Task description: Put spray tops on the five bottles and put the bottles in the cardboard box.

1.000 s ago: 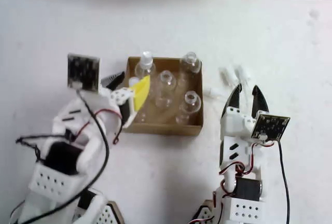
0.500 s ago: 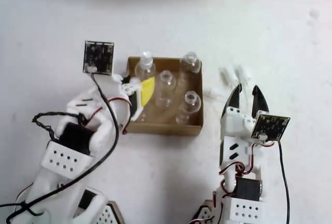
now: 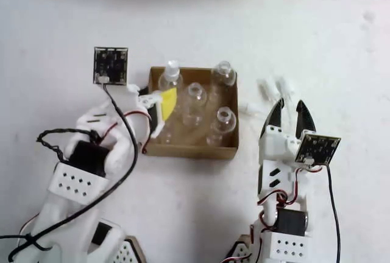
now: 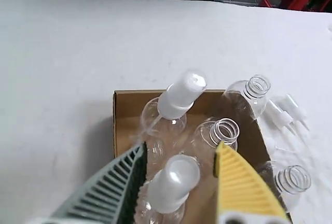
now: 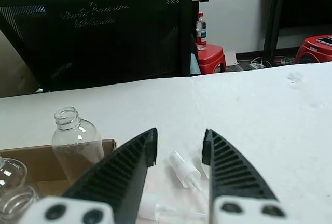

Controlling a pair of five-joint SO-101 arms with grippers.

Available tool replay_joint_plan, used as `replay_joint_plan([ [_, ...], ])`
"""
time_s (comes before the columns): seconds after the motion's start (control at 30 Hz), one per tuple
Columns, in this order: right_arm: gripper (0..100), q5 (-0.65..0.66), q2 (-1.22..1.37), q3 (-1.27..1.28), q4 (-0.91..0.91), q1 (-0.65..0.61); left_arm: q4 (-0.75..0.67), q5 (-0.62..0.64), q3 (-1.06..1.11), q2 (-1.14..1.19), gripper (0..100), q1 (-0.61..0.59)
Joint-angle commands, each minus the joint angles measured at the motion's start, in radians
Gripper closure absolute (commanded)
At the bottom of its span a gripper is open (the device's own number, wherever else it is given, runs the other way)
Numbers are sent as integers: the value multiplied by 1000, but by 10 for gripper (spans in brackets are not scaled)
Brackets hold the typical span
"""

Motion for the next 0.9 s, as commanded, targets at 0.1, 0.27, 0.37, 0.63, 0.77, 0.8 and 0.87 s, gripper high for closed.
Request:
replay_joint_plan([
  [0.1,868,12,-1,9,-16,1,-25,14,-14,10,981,-10],
  [0.27,868,12,-1,9,-16,1,-25,14,-11,10,935,-10],
  [0.37,868,12,-1,9,-16,1,-25,14,-11,10,936,-8],
  [0.63,868,12,-2,9,-16,2,-26,8,-20,2,934,-15],
  [0.77,868,12,-2,9,-16,2,-18,6,-20,2,934,-18],
  [0.8,868,12,-2,9,-16,2,-17,6,-20,2,935,-18],
  [0.87,868,12,-2,9,-16,2,-14,5,-17,2,935,-19],
])
